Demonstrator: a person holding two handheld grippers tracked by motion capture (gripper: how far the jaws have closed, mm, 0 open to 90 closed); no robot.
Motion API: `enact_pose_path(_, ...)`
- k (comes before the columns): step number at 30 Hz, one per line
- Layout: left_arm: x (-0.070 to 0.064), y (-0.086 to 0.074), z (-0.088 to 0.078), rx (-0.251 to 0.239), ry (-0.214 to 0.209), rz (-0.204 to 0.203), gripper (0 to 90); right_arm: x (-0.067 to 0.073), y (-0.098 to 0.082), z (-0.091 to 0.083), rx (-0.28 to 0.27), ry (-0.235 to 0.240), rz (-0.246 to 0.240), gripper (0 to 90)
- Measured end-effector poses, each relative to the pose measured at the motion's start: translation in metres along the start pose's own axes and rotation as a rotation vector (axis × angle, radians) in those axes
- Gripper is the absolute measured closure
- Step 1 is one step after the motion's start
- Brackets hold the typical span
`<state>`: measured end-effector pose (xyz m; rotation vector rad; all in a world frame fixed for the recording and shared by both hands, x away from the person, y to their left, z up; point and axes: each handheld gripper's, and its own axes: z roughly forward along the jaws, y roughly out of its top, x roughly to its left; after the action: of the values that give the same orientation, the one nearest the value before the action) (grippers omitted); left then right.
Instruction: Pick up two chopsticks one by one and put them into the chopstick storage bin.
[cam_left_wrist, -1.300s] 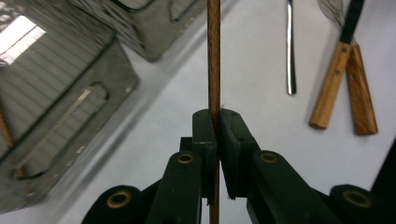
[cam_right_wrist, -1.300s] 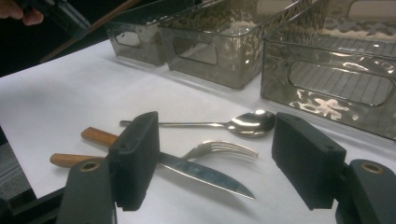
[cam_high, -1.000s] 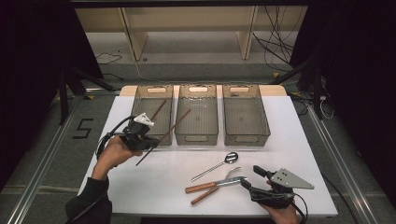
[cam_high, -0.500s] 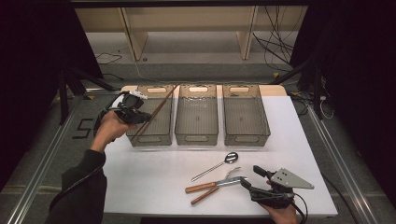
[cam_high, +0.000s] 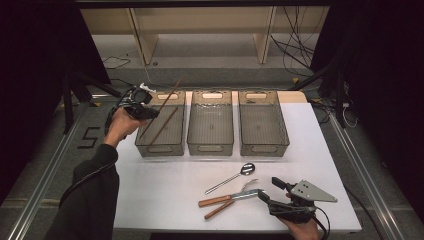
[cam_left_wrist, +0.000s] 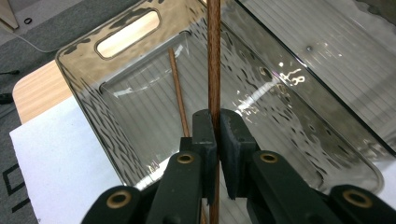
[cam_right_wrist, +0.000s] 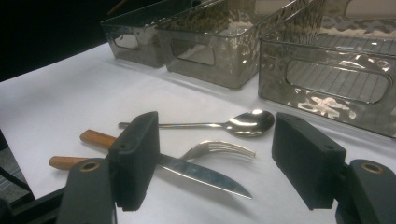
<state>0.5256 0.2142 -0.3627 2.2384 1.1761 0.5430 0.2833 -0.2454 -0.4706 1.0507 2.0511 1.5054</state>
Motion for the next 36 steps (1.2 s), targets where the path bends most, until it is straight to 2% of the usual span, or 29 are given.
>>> enact_pose_path(4,0.002,0.001,0.005,-0.004,0.011,-0.019,85.0,0.000,0.000,-0.001,-0.001,0.001,0.003,33.0)
enact_pose_path(6,0.002,0.002,0.008,-0.001,0.019,-0.011,84.9,0.000,0.000,0.000,0.001,0.001,0.000,33.0)
enact_pose_path(9,0.002,0.002,0.013,0.005,0.026,-0.021,84.9,0.000,0.000,0.000,-0.001,0.001,0.001,33.0)
enact_pose_path(23,0.004,-0.012,0.029,0.043,0.015,-0.045,84.9,0.001,0.000,0.000,0.000,0.001,-0.003,33.0)
enact_pose_path(26,0.004,-0.015,0.030,0.048,0.012,-0.061,84.8,0.001,0.000,0.000,0.000,0.002,-0.001,33.0)
enact_pose_path(29,0.003,-0.016,0.031,0.058,0.016,-0.046,84.7,0.001,0.000,0.000,0.001,0.001,-0.004,33.0)
enact_pose_path(32,0.002,-0.017,0.032,0.060,0.010,-0.054,84.5,0.001,0.000,0.000,0.000,0.001,0.000,33.0)
enact_pose_path(35,0.000,-0.020,0.034,0.083,0.013,-0.055,82.1,0.001,0.000,0.000,0.001,0.000,-0.004,33.0)
enact_pose_path(36,-0.001,-0.020,0.034,0.084,0.017,-0.055,76.8,0.001,0.000,0.000,0.001,0.000,-0.004,33.0)
